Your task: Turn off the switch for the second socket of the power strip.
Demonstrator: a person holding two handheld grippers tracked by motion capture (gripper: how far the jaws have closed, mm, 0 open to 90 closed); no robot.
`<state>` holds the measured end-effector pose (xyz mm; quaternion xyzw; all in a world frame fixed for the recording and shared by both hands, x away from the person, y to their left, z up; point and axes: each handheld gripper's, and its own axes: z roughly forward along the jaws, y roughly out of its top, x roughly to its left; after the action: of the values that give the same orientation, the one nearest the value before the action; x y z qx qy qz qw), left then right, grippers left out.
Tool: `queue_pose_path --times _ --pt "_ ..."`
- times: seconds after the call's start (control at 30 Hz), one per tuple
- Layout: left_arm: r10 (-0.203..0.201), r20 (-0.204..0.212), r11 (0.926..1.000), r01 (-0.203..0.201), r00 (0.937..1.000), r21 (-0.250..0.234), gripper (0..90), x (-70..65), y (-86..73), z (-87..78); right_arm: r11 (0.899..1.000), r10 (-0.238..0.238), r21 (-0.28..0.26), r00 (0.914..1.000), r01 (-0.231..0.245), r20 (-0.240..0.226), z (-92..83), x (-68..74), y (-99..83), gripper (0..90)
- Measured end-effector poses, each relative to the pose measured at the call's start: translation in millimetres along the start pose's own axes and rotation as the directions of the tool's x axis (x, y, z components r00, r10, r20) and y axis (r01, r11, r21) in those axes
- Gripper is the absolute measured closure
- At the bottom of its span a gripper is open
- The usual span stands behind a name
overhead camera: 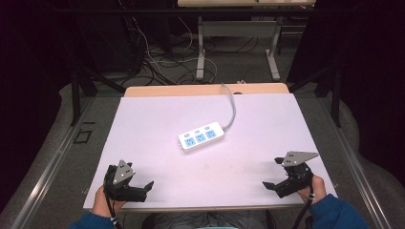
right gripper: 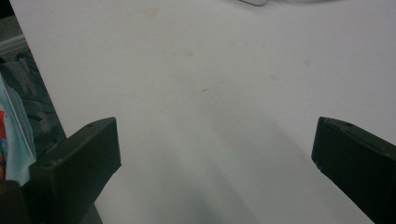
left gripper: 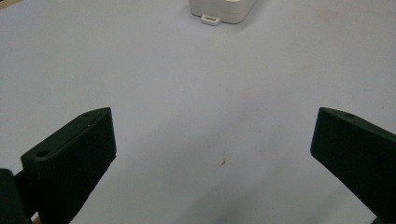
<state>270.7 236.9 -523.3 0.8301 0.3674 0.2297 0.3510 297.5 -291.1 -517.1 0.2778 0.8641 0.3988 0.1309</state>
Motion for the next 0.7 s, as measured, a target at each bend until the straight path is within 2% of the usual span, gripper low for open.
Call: queue_pose_path --times 0.07,0.17,0.2,0.27,0.3,0.43,0.6,0.7 --pt "0.001 -0.001 1.0000 -0.001 1.0000 0.001 0.0 0.2 0.0 0.0 1.000 0.009 0.000 1.0000 -0.009 0.002 -0.2 1.2 0.0 0.7" --pt "0.000 0.001 1.0000 0.000 1.0000 0.004 0.0 0.1 -0.1 0.2 1.000 -0.007 0.008 1.0000 0.007 0.001 0.0 0.0 0.5 0.7" --pt "0.000 0.001 1.0000 0.000 1.0000 0.007 0.0 0.0 0.0 0.3 1.000 0.010 0.015 1.0000 -0.010 0.001 0.4 0.8 0.5 0.4" --pt "0.006 0.003 0.9999 -0.006 1.0000 0.012 0.0 -0.5 0.9 0.7 1.000 0.001 0.006 1.0000 -0.001 0.001 1.3 -0.2 0.0 0.2" --pt "0.006 0.004 0.9999 -0.006 1.0000 0.014 0.1 -0.6 1.2 1.2 1.000 0.017 0.009 0.9998 -0.017 0.003 0.6 1.0 -0.1 0.2" --pt "0.018 0.001 0.9996 -0.018 0.9998 0.024 0.0 -0.9 2.1 1.8 1.000 0.001 -0.007 1.0000 -0.001 0.008 0.4 0.0 -0.4 0.1" --pt "0.015 0.003 0.9996 -0.015 0.9999 0.024 0.1 -1.0 3.9 2.5 1.000 0.011 0.019 0.9999 -0.011 0.002 -0.1 1.4 0.2 0.2" --pt "0.016 -0.001 0.9993 -0.016 0.9999 0.035 0.0 -1.5 6.7 3.5 1.000 0.008 0.014 1.0000 -0.008 -0.002 1.3 1.2 0.1 0.2"
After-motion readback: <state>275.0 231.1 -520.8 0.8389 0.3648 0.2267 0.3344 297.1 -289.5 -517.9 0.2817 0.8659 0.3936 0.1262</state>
